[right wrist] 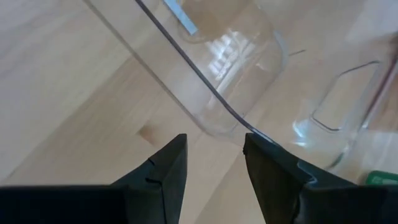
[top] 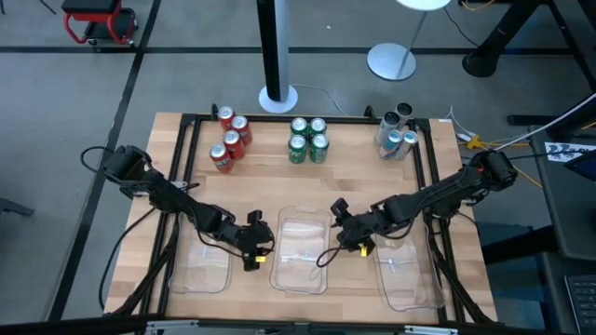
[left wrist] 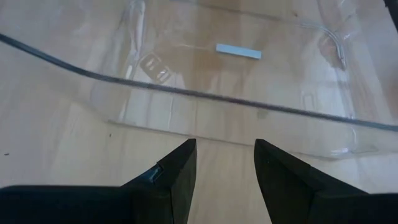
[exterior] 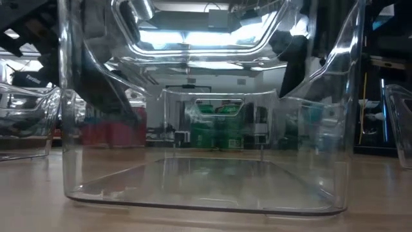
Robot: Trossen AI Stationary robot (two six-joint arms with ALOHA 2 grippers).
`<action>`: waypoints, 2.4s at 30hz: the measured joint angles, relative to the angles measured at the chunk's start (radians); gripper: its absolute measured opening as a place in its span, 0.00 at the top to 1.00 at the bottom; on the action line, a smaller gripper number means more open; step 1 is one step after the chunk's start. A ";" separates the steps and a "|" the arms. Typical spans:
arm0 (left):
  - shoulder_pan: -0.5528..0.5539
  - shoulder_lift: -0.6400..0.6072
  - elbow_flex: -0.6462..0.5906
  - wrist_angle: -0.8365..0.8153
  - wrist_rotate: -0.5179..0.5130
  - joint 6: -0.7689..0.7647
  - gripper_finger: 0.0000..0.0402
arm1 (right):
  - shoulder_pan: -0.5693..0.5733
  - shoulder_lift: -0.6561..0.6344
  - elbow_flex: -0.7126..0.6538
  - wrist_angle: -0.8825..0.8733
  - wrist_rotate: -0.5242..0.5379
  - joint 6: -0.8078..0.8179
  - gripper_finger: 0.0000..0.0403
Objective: Sort soda cans
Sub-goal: Adjust the transparent bins, then put the blue soda can into the right transparent bin
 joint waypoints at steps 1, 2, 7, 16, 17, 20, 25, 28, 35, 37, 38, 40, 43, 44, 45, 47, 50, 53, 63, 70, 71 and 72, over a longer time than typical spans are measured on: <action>-0.002 0.000 0.000 0.002 0.000 -0.002 0.62 | 0.000 0.000 0.000 0.003 0.006 -0.003 0.60; -0.005 0.000 0.000 0.005 -0.001 -0.004 0.62 | 0.000 0.000 0.000 0.006 0.010 -0.003 0.60; -0.019 0.000 0.000 0.022 0.000 -0.016 0.62 | 0.000 0.000 0.000 0.006 0.043 -0.006 0.60; -0.031 -0.058 0.011 -0.094 0.012 -0.020 0.62 | 0.000 -0.029 0.034 -0.090 0.009 -0.031 0.60; -0.030 -0.088 0.021 -0.149 0.013 -0.013 0.62 | -0.007 -0.039 0.061 -0.122 0.012 -0.047 0.60; -0.013 -0.202 0.051 -0.291 -0.023 0.019 0.62 | -0.035 -0.069 0.167 -0.272 0.054 -0.104 0.60; 0.018 -0.403 0.056 -0.403 -0.127 0.111 0.62 | -0.084 -0.077 0.376 -0.477 0.172 -0.237 0.60; 0.028 -0.493 0.046 -0.426 -0.223 0.179 0.62 | -0.098 -0.077 0.462 -0.538 0.279 -0.294 0.60; 0.084 -0.625 -0.015 -0.363 -0.248 0.322 0.62 | -0.205 -0.076 0.527 -0.635 0.299 -0.363 0.60; 0.107 -0.638 -0.034 -0.306 -0.248 0.365 0.62 | -0.251 -0.076 0.531 -0.666 0.297 -0.338 0.58; 0.118 -0.639 -0.044 -0.272 -0.248 0.388 0.62 | -0.271 -0.076 0.531 -0.686 0.296 -0.326 0.57; 0.140 -0.635 -0.059 -0.215 -0.246 0.435 0.62 | -0.312 -0.075 0.530 -0.719 0.294 -0.299 0.52; 0.164 -0.632 -0.093 -0.132 -0.240 0.482 0.62 | -0.357 -0.075 0.530 -0.775 0.294 -0.277 0.44; 0.172 -0.632 -0.108 -0.103 -0.236 0.489 0.62 | -0.369 -0.075 0.530 -0.794 0.294 -0.268 0.40; 0.179 -0.632 -0.123 -0.076 -0.234 0.501 0.62 | -0.381 -0.075 0.530 -0.816 0.292 -0.258 0.37; 0.192 -0.632 -0.141 -0.056 -0.232 0.508 0.62 | -0.404 -0.075 0.530 -0.855 0.288 -0.231 0.30; 0.210 -0.632 -0.169 -0.053 -0.230 0.485 0.62 | -0.433 -0.075 0.530 -0.909 0.284 -0.184 0.19; 0.215 -0.632 -0.203 -0.059 -0.229 0.474 0.62 | -0.462 -0.075 0.530 -0.963 0.251 -0.140 0.08; 0.215 -0.637 -0.227 -0.083 -0.228 0.530 0.62 | -0.634 -0.075 0.530 -1.066 0.232 -0.052 0.10; 0.239 -0.637 -0.227 -0.133 -0.229 0.588 0.62 | -0.748 -0.080 0.529 -1.171 0.248 0.029 0.12; 0.246 -0.637 -0.227 -0.137 -0.229 0.597 0.62 | -0.764 -0.084 0.529 -1.177 0.256 0.030 0.12; 0.254 -0.637 -0.227 -0.141 -0.229 0.612 0.62 | -0.776 -0.088 0.528 -1.179 0.265 0.032 0.12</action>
